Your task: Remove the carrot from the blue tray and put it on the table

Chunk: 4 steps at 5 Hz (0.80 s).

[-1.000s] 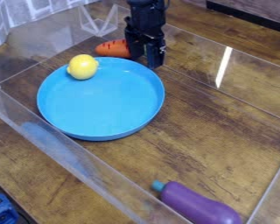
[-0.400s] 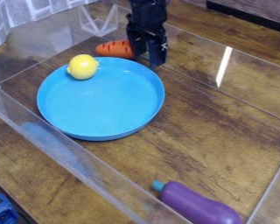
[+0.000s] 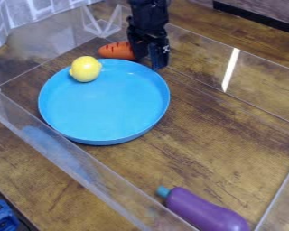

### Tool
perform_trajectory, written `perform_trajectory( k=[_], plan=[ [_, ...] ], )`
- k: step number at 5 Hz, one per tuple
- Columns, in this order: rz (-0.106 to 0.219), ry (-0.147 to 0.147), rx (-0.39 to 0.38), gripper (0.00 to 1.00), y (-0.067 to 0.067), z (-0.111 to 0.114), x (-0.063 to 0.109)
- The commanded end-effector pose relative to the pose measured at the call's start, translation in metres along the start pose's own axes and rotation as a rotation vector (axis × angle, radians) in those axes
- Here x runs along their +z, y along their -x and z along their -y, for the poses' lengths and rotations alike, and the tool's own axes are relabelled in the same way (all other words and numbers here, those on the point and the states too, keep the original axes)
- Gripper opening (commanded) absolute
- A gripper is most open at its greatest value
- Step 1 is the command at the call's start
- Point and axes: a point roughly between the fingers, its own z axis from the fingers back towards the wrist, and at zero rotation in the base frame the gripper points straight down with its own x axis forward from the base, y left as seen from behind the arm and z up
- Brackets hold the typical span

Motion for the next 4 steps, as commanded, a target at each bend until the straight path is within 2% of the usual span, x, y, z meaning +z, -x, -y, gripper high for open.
perform_trajectory(
  k=[1,4],
  plan=[
    [0.131,-0.075,-0.007,1.00,-0.0157,-0.0080,0.0597],
    [0.156,-0.075,-0.004,1.00,-0.0138,-0.0116,0.0633]
  ],
)
